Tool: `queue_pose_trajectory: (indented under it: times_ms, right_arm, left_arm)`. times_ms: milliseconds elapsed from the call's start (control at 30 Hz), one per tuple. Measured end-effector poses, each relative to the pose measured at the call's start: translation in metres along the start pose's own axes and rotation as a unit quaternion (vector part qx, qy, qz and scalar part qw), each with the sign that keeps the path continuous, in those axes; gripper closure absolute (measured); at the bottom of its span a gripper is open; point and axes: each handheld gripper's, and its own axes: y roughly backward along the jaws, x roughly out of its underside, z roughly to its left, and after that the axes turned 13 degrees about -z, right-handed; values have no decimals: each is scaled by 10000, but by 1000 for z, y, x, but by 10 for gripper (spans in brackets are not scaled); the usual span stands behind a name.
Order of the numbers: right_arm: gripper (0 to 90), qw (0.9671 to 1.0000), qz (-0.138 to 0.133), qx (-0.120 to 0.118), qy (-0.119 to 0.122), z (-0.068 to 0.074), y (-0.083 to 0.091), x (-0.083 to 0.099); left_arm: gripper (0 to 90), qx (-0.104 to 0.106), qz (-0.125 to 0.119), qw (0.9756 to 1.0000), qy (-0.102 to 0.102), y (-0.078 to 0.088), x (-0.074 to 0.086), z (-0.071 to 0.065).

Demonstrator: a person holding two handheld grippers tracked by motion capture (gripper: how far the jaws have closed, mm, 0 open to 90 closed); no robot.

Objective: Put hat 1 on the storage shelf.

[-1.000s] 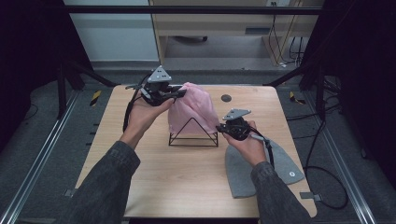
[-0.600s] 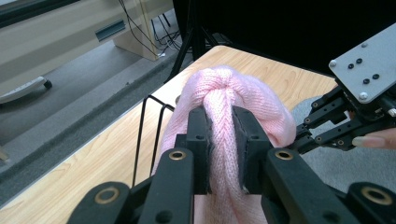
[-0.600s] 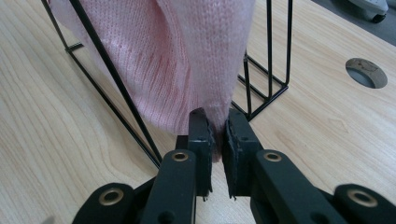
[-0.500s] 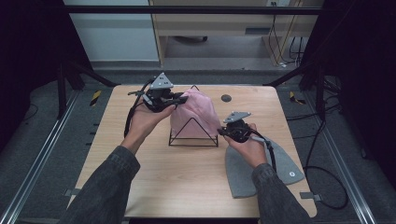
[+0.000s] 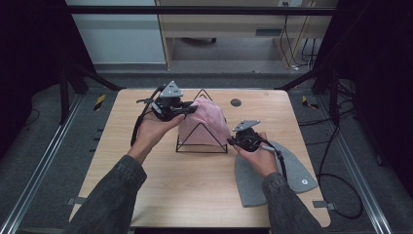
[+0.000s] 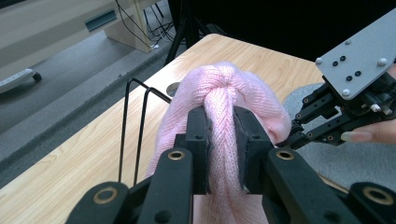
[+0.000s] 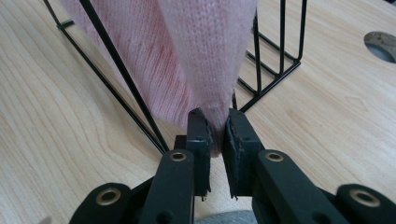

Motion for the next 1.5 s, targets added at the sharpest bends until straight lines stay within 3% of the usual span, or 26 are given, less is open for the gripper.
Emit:
queue_pose_trajectory:
  times_ms: [200, 433, 567, 700, 867, 1200, 1433, 1500]
  right_arm:
    - [824, 9999, 118, 18, 4, 0, -4, 3]
    - [839, 9999, 106, 1, 1, 0, -4, 3]
    - [841, 10000, 67, 42, 9, 0, 2, 0]
    - [842, 10000, 53, 72, 4, -2, 8, -1]
    - [842, 9999, 141, 68, -6, -4, 9, 3]
    - [842, 9996, 248, 79, -82, -2, -3, 12]
    - [835, 9995, 291, 49, -88, -1, -3, 13]
    - [766, 9995, 283, 118, -115, -1, 0, 12]
  left_arm:
    - [770, 69, -59, 10000, 18, 0, 1, -4]
    - [810, 96, -3, 9999, 32, 1, -8, -12]
    - [813, 155, -87, 9998, 91, -1, -14, -17]
    - [811, 173, -66, 9998, 24, -3, -17, -21]
    - [807, 148, 76, 9999, -14, -8, -13, -20]
    - [792, -23, 109, 9999, 69, -16, 1, -7]
    - [785, 117, 6, 9999, 108, -12, 7, -6]
    - [767, 125, 38, 9999, 105, -10, 6, -8]
